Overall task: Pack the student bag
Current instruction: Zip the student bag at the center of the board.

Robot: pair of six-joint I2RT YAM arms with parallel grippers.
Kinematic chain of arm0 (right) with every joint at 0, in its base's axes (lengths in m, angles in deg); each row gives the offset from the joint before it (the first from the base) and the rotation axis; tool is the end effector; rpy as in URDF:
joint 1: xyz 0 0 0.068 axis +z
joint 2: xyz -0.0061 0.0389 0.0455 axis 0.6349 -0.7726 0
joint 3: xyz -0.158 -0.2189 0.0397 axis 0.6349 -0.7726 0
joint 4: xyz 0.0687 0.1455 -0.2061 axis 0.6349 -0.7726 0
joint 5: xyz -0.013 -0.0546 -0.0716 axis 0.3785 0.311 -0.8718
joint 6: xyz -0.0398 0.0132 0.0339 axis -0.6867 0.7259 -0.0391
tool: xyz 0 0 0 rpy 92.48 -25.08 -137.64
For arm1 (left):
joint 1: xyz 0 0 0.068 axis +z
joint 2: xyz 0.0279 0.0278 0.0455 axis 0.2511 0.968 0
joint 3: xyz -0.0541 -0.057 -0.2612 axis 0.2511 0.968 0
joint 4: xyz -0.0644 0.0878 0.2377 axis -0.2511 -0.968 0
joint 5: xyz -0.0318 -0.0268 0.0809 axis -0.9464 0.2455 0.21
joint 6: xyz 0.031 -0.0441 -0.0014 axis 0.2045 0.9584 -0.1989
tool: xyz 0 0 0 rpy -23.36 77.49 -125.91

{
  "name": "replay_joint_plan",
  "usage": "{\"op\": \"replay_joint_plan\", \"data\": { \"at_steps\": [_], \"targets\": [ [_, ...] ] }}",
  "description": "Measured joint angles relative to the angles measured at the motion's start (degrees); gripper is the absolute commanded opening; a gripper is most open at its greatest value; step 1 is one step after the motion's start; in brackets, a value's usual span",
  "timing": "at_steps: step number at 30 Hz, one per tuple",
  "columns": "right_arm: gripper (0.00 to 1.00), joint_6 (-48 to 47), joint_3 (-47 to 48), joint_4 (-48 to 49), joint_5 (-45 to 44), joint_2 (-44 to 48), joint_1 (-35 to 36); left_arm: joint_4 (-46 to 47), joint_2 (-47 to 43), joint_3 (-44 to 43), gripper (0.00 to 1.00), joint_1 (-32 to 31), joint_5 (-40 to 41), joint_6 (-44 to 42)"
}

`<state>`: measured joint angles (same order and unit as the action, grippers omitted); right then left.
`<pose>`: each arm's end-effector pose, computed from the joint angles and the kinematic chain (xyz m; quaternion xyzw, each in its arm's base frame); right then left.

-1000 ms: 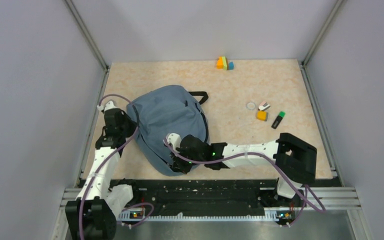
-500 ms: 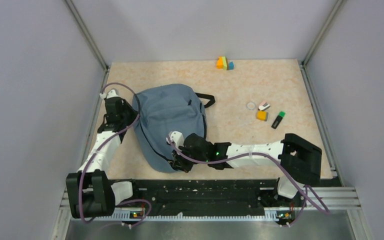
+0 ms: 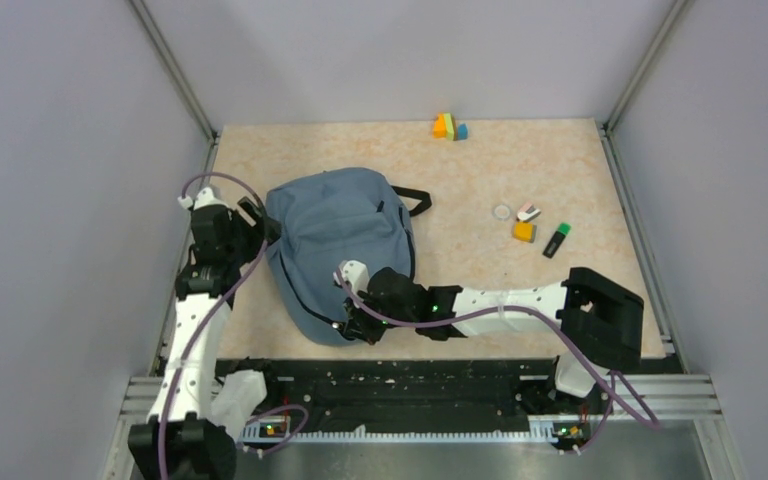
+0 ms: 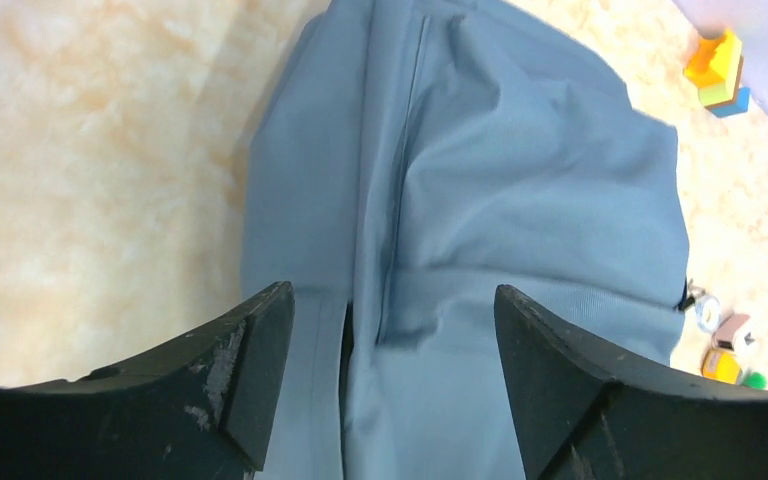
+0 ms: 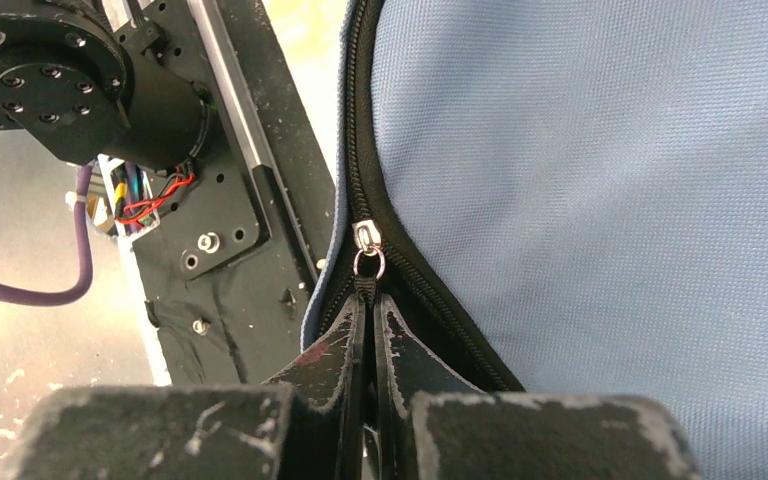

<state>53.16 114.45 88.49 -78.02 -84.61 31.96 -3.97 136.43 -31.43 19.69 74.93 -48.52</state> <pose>0.1095 0.3389 0.2122 -0.4236 0.7654 0.3773 0.3040 0.2122 0.0171 0.2924 -0.2791 0.8246 -0.1475 0.4695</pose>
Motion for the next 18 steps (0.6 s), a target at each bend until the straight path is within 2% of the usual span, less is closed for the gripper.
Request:
{"op": "replay_joint_plan", "data": {
  "at_steps": [5, 9, 13, 18],
  "targets": [
    [0.0, 0.3, 0.0, 0.7, -0.6, 0.0, 0.0, -11.7, -10.5, 2.1, 0.75, -0.4, -0.3, 2.1],
    [0.0, 0.3, 0.8, 1.0, -0.9, -0.7, 0.0, -19.1, -14.8, 4.3, 0.74, -0.7, -1.8, 3.7],
    [0.0, 0.3, 1.7, 1.4, -0.8, -1.5, 0.0, -26.0, -16.0, 5.0, 0.72, -0.7, -4.2, 3.7],
    [0.0, 0.3, 1.8, 1.8, -0.8, -2.1, 0.0, -30.0, -14.9, 5.1, 0.72, -0.7, -6.9, 3.4]
  ]
}}
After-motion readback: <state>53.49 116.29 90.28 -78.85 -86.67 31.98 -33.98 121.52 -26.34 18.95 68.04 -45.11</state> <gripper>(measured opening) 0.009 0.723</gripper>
